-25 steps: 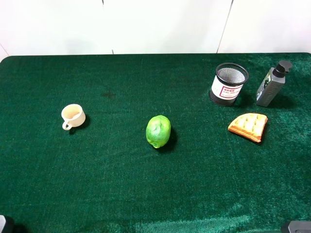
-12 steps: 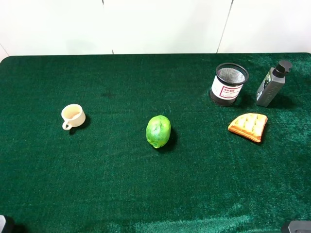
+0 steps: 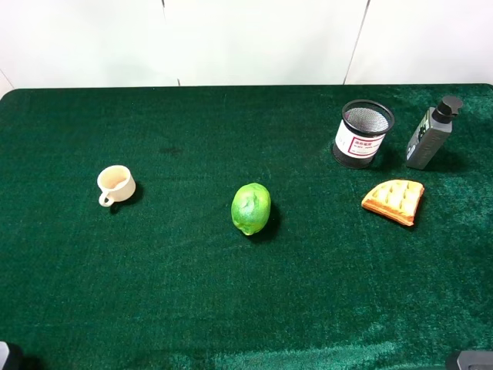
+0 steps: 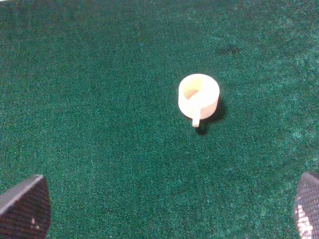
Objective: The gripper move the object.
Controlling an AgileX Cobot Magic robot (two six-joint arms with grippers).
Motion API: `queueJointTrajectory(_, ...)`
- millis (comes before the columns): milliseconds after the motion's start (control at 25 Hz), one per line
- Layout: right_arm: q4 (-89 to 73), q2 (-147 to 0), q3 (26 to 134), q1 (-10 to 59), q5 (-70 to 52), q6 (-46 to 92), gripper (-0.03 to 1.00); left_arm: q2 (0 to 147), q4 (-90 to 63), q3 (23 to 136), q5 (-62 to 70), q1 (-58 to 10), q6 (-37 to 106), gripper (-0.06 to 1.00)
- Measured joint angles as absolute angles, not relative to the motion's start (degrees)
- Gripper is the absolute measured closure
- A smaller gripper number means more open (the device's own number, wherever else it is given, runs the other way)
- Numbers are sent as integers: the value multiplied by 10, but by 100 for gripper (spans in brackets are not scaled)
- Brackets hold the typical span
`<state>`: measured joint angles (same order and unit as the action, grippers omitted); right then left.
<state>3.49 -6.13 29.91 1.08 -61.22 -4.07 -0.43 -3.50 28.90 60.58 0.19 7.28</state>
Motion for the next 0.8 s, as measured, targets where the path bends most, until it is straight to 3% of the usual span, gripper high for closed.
queueJointTrajectory(800,-8,4,285,11,-589,6,28,-4,-35,289,606,2,73,-5)
